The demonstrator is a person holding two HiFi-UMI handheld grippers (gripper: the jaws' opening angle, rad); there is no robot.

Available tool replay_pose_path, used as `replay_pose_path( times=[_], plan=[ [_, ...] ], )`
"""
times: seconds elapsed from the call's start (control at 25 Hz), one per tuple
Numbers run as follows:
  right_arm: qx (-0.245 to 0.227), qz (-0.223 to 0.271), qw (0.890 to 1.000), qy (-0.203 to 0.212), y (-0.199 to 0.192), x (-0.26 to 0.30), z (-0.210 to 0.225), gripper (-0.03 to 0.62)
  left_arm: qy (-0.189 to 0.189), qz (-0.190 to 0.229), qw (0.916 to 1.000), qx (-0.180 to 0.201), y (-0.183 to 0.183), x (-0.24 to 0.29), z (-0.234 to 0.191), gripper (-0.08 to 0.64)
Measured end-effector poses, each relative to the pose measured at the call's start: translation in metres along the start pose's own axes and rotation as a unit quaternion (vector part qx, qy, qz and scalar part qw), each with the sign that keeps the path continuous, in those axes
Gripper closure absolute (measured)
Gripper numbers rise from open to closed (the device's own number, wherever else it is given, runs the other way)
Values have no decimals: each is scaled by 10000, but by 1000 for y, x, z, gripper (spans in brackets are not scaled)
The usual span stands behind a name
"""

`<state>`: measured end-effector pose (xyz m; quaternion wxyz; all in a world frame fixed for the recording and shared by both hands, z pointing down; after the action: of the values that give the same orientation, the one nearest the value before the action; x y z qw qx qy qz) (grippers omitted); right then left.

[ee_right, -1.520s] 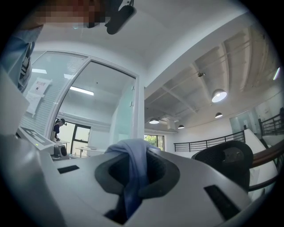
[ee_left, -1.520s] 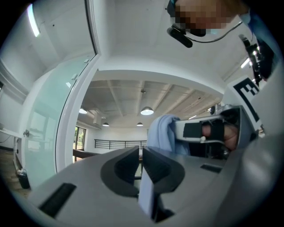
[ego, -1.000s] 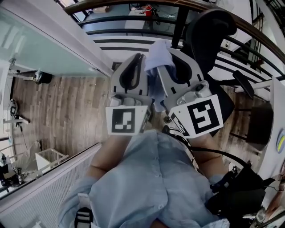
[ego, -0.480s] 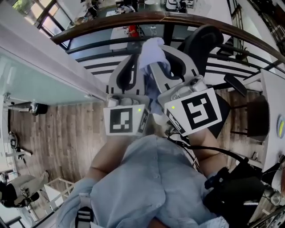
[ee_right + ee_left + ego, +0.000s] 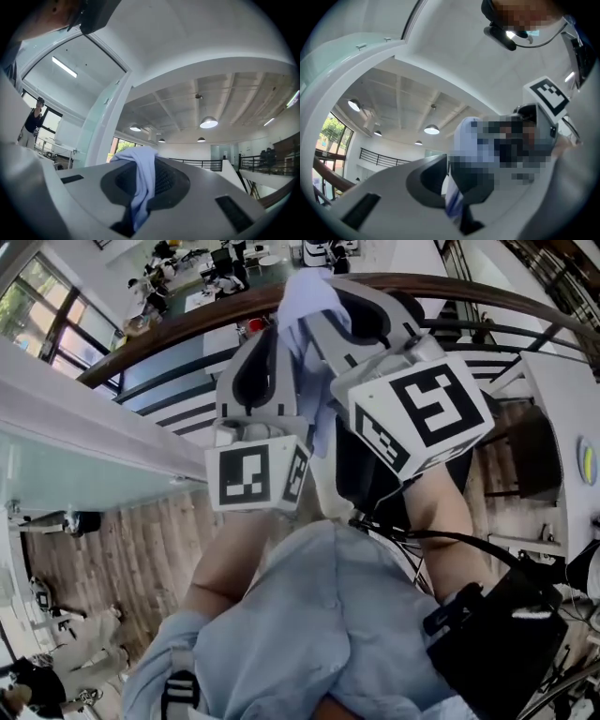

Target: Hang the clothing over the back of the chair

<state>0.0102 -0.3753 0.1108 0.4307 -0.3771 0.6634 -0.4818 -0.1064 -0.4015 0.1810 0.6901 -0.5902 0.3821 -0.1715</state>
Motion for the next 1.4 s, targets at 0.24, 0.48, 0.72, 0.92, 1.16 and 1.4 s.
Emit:
replay_pose_path(
  times=[0.24, 0.48, 0.72, 0.92, 1.16, 1.4],
  plan=[
    [-33, 262, 9971, -719, 27, -34, 62, 558, -369, -22, 9993, -39, -1, 18, 31, 534],
    [144, 373, 9898, -1364, 34, -84, 119, 558, -484, -120, 9988, -10, 4, 27, 57, 534],
    [442, 221, 9821, -1819, -5, -118, 148, 558, -501, -255, 9984, 11, 3, 26, 64, 534],
    [1006, -265, 9718, -2115, -93, -149, 158, 558, -468, -336, 9983, 60, -9, 16, 79, 534],
    [1437, -1019, 9659, -1898, -180, -163, 123, 554, -390, -382, 9984, 153, -14, -8, 98, 534],
    [1702, -1309, 9658, -1455, -212, -149, 99, 523, -260, -475, 9983, 223, -18, -20, 104, 534]
  ],
)
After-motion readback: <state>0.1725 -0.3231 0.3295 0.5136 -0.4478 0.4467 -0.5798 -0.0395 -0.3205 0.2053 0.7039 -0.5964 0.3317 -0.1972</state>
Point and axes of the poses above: the fingertips, and each gripper's own axes: x forward along the fingers, z to its right, y out of its top, the point moved 8 cm from there along -x, backward along the fingers, and after that the axes turned 2 degrees about z, right-handed, at the moved point
